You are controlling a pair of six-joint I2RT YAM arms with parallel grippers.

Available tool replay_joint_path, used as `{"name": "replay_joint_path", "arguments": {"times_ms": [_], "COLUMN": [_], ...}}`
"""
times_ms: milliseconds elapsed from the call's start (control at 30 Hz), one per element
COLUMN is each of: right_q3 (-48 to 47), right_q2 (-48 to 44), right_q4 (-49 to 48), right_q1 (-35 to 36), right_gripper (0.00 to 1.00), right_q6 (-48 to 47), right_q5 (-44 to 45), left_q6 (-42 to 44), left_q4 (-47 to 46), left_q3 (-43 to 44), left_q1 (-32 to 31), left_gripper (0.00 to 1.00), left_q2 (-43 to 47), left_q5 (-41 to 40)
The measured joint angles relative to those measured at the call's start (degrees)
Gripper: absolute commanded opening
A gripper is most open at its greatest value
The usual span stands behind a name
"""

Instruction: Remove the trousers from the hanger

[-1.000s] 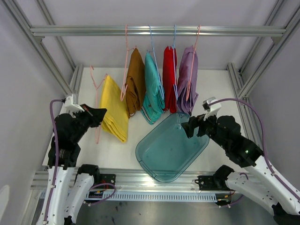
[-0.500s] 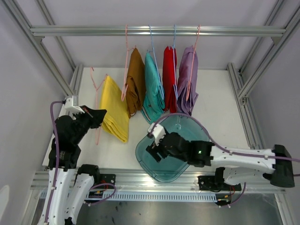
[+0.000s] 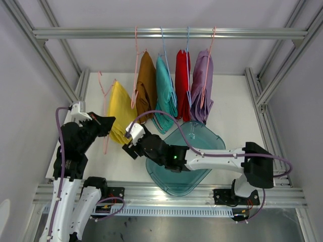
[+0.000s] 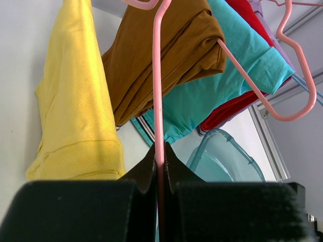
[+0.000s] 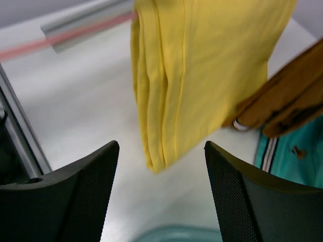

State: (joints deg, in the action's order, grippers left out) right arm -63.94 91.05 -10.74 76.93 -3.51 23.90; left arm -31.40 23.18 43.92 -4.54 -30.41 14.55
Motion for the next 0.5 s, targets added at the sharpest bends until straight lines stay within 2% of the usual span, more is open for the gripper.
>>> {"name": "replay_joint_path", "arguments": {"times_ms": [200, 500], "right_q3": [-8.2, -12.7], "right_q2": [8.6, 15.8], "right_q4": [-5.0, -6.7], "right_q1": [-1.0, -4.2], "right_gripper": [0.74, 0.76], "right_q6": [0.0, -0.2], "right_q5": [-2.0, -4.3], "left_q6": [0.0, 0.0], "left_q4": [-0.4, -0.8], "left_q3": [0.0, -0.1], "left_q1": [0.0, 0.0], "left_gripper": [0.0, 0.01], "left_q2": [-0.5, -0.7], "left_q5": [0.0, 0.1]}}
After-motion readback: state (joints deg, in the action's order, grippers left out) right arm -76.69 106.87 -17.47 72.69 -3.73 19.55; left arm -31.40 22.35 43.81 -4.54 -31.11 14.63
